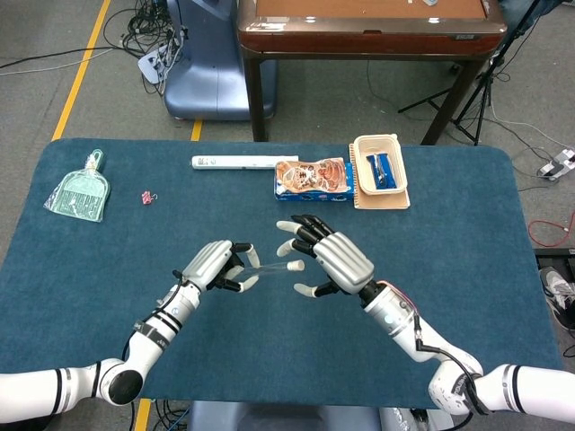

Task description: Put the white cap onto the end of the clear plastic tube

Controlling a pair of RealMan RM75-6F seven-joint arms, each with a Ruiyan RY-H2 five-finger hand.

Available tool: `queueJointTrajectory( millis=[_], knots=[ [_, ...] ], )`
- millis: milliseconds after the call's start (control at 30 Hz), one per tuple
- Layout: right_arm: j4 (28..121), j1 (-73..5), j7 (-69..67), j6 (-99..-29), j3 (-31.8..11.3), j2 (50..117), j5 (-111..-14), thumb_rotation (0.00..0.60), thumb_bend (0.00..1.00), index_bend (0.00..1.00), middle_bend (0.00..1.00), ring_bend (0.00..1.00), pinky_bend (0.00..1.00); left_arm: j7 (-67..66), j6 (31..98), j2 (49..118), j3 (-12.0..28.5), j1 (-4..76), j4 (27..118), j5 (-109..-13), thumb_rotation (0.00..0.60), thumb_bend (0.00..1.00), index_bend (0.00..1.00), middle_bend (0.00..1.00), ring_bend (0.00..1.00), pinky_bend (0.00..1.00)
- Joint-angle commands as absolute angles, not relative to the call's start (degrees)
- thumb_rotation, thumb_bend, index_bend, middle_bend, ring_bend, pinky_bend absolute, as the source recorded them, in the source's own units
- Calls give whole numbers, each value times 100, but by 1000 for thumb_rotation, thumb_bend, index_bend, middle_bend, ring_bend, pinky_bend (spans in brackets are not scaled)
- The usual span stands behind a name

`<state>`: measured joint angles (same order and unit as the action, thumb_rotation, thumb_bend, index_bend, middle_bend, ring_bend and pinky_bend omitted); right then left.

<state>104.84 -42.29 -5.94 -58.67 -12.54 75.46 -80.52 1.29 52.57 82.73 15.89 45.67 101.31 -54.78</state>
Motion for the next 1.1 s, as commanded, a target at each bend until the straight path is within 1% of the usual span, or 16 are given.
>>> queueJointTrajectory(
  millis=[33, 167, 300, 433, 533, 633, 933, 1100],
  knots=[
    [10505, -4219, -603, -5892, -1259, 7525, -8069, 600, 165, 305, 90, 0, 53, 109, 5251, 8274, 1560, 4562, 10099, -5483, 600, 301, 611, 1000, 982, 991],
    [10583, -4157, -632, -6011, -1284, 7420, -8108, 600, 164, 262, 80, 0, 51, 12, 5237, 8267, 1473, 4559, 9996, -5506, 600, 301, 613, 1000, 982, 991],
    [10664, -4037, -661, -6162, -1292, 7234, -8127, 600, 164, 260, 79, 0, 51, -167, 5206, 8267, 1318, 4556, 9823, -5543, 600, 301, 615, 1000, 982, 991],
    [10691, -3917, -630, -6262, -1274, 7030, -8106, 600, 164, 260, 79, 0, 51, -554, 5274, 8400, 1075, 4564, 9459, -5657, 600, 301, 615, 1000, 982, 992],
    [10726, -3796, -585, -6391, -1267, 6874, -8082, 600, 164, 260, 79, 0, 51, -957, 5327, 8618, 864, 4581, 9018, -5685, 600, 301, 615, 1000, 982, 991],
    [10751, -3694, -544, -6500, -1248, 6765, -8092, 600, 164, 260, 79, 0, 51, -1252, 5343, 8857, 742, 4594, 8624, -5627, 600, 302, 614, 1000, 982, 991],
    [10738, -3499, -476, -6604, -1156, 6600, -8076, 600, 164, 260, 79, 0, 51, -1995, 5344, 9479, 715, 4705, 7829, -5216, 600, 300, 599, 1000, 978, 992],
    [10738, -3450, -476, -6626, -1155, 6552, -8074, 600, 164, 260, 79, 0, 51, -2335, 5386, 9654, 783, 4745, 7710, -4960, 600, 299, 560, 1000, 978, 992]
  ],
)
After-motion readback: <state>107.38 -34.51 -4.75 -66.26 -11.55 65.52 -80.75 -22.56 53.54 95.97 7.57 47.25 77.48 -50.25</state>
